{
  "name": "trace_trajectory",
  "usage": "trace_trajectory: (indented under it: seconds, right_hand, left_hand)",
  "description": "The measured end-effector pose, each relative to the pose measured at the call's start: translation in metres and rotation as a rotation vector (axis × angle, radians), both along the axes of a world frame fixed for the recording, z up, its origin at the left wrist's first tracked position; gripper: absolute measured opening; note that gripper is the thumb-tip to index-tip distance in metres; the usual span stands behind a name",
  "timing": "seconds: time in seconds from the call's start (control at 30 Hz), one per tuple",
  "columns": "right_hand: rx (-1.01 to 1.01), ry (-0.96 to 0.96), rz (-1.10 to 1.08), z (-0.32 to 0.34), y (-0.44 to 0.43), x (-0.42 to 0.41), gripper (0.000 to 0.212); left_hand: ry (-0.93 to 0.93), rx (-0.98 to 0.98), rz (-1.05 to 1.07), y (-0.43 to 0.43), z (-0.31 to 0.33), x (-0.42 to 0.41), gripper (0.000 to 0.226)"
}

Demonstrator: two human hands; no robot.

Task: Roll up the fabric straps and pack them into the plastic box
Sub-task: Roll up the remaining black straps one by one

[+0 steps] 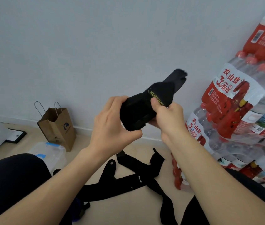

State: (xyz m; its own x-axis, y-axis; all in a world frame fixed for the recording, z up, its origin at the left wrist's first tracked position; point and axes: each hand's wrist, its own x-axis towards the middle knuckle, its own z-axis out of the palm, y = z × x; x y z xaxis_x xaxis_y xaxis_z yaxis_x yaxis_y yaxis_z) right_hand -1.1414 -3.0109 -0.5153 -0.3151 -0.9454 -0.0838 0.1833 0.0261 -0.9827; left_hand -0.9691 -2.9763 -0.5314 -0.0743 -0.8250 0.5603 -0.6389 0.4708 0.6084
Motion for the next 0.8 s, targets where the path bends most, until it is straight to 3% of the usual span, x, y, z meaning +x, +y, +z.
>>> trace_trajectory:
  seconds: [0.13, 0.23, 0.37, 0.43, 0.5, 0.6, 0.67, 0.73, 0.8]
  right_hand:
    - [0.214, -0.130, 0.329, -0.007, 0.006, 0.016, 0.021]
    - [0.251, -0.331, 0.636, 0.000, 0.010, 0.017, 0.025]
    - [0.152, -0.391, 0.651, 0.006, 0.012, 0.016, 0.028]
    - [0.072, -0.185, 0.448, 0.001, 0.011, 0.018, 0.026]
    - [-0.018, 0.219, 0.223, -0.002, 0.008, 0.019, 0.022]
    - [-0.261, 0.686, 0.066, -0.002, 0.004, 0.017, 0.018]
    - [-0.427, 0.855, 0.054, -0.003, 0.005, 0.016, 0.016]
    - [-0.543, 0.959, 0.094, -0.007, 0.006, 0.017, 0.019]
    - [-0.561, 0.913, 0.147, -0.009, 0.007, 0.021, 0.023]
  left_hand:
    - [0.089, -0.111, -0.037, 0.005, -0.004, -0.006, 0.078]
    - [0.139, -0.175, -0.021, 0.006, -0.001, -0.006, 0.082]
    - [0.142, -0.190, -0.084, 0.004, 0.000, -0.006, 0.081]
    - [0.080, -0.100, -0.150, 0.001, 0.001, -0.004, 0.077]
    - [0.070, 0.101, -0.194, 0.000, 0.005, 0.001, 0.078]
    - [0.259, 0.448, -0.230, 0.000, 0.012, 0.009, 0.062]
    - [0.501, 0.689, -0.267, -0.003, 0.017, 0.013, 0.047]
    - [0.675, 0.868, -0.332, -0.004, 0.022, 0.015, 0.048]
    - [0.830, 0.923, -0.387, -0.005, 0.024, 0.018, 0.044]
